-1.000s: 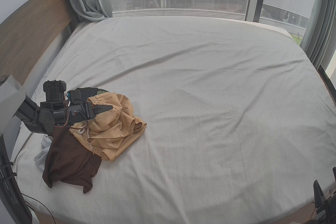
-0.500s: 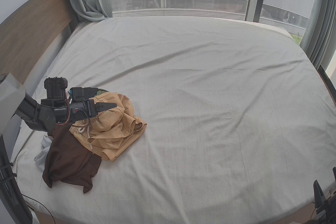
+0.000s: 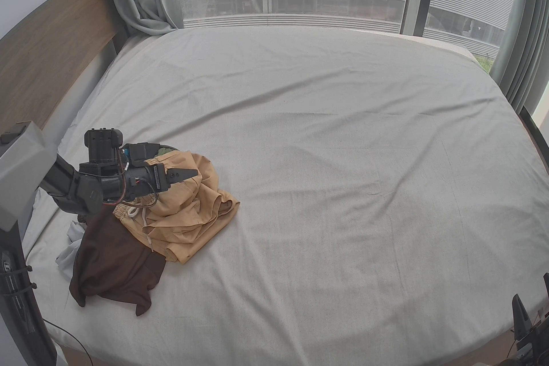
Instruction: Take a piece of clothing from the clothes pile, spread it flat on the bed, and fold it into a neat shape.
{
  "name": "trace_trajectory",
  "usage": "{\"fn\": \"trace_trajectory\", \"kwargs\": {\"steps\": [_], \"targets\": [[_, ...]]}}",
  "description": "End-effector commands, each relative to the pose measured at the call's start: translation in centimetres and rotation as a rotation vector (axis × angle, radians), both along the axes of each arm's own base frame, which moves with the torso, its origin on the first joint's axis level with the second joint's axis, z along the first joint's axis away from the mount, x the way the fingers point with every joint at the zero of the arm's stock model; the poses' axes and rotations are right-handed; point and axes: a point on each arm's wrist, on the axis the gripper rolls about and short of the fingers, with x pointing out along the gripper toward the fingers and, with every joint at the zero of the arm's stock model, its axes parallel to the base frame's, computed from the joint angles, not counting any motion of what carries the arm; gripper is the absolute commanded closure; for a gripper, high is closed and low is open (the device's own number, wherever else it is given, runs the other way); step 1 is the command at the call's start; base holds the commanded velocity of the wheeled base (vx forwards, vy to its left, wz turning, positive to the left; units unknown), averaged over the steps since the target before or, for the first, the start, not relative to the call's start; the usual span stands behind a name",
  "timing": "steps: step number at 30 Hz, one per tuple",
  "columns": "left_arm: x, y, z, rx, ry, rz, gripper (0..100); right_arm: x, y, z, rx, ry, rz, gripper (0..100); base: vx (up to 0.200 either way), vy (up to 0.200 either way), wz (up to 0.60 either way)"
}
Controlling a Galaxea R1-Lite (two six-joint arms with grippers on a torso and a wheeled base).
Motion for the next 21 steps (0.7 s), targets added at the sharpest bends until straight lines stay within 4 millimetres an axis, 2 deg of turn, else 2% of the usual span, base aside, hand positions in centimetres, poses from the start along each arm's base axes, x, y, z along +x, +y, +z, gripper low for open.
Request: {"fn": "trace_trajectory", "kwargs": {"steps": [1, 7, 8, 16, 18, 21], "targets": [[0.3, -0.2, -1.0, 0.002, 0.02, -0.003, 0, 0.0, 0.0, -0.5, 0.0, 0.004, 0.001, 0, 0.0, 0.0, 0.0], [0.8, 0.0, -1.3, 0.003, 0.019, 0.004, 0, 0.0, 0.0, -0.5, 0.0, 0.004, 0.001, 0, 0.0, 0.0, 0.0], [0.9, 0.0, -1.4, 0.008, 0.018, 0.012, 100, 0.0, 0.0, -0.5, 0.0, 0.004, 0.001, 0, 0.0, 0.0, 0.0], [0.5, 0.3, -1.7, 0.008, 0.025, 0.009, 100, 0.0, 0.0, -0.5, 0.0, 0.004, 0.001, 0, 0.0, 0.0, 0.0], [-0.1, 0.3, -1.7, -0.003, 0.024, -0.005, 100, 0.0, 0.0, -0.5, 0.0, 0.004, 0.001, 0, 0.0, 0.0, 0.0], [-1.3, 0.3, -0.3, -0.018, -0.008, -0.009, 100, 0.0, 0.0, -0.5, 0.0, 0.004, 0.001, 0, 0.0, 0.0, 0.0]]}}
